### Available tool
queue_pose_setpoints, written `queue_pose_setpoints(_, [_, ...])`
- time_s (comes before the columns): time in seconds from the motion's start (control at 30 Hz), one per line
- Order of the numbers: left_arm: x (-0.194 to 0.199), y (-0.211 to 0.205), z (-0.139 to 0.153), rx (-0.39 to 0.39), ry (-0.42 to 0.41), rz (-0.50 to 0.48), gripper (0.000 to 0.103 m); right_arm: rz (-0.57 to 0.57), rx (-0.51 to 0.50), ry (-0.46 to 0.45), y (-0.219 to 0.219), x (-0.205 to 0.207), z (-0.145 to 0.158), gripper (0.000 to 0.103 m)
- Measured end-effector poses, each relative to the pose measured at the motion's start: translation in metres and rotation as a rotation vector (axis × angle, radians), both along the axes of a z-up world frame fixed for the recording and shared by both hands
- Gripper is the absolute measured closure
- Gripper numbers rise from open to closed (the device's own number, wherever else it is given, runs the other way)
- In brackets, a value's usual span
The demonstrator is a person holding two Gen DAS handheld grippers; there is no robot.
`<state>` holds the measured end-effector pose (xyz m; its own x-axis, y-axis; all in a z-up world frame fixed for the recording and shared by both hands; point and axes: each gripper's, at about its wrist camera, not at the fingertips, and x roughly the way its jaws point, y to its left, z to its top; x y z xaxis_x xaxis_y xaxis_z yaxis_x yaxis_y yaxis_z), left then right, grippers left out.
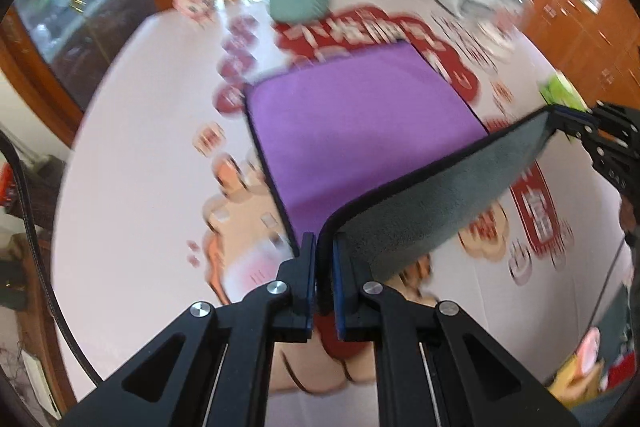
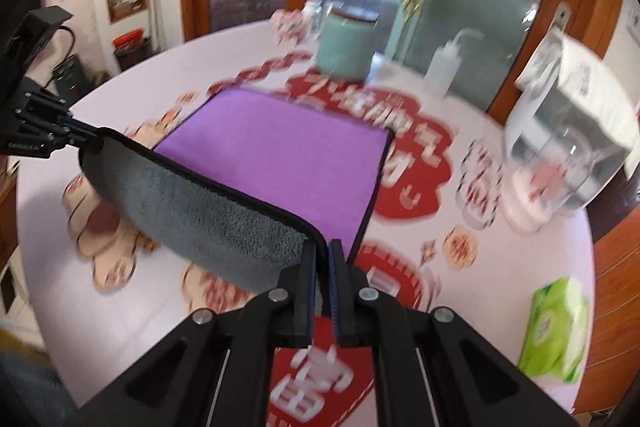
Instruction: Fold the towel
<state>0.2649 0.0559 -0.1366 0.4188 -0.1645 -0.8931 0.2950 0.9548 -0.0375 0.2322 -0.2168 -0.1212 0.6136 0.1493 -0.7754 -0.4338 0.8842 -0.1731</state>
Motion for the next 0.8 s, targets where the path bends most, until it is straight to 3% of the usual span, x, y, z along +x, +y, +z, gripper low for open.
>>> queue_pose_setpoints(0.33, [0.093, 0.009, 0.013, 0.046, -0.111, 0.145, 0.097, -0.158, -0.027, -0.073, 0.025, 0.092, 0.007, 0.097])
queue_pose_setpoints(0.6, [0.157, 0.012, -0.018, 0.049, -0.094, 0.225, 0.097, -0.270, -0.042, -0.039, 0.037, 0.160, -0.029, 0.097])
queue_pose_setpoints(0.8, [0.184, 0.014, -0.054, 0.061, -0.048, 0.261, 0.097, -0.309, -0.044, -0.005, 0.045, 0.192, -0.054, 0.097])
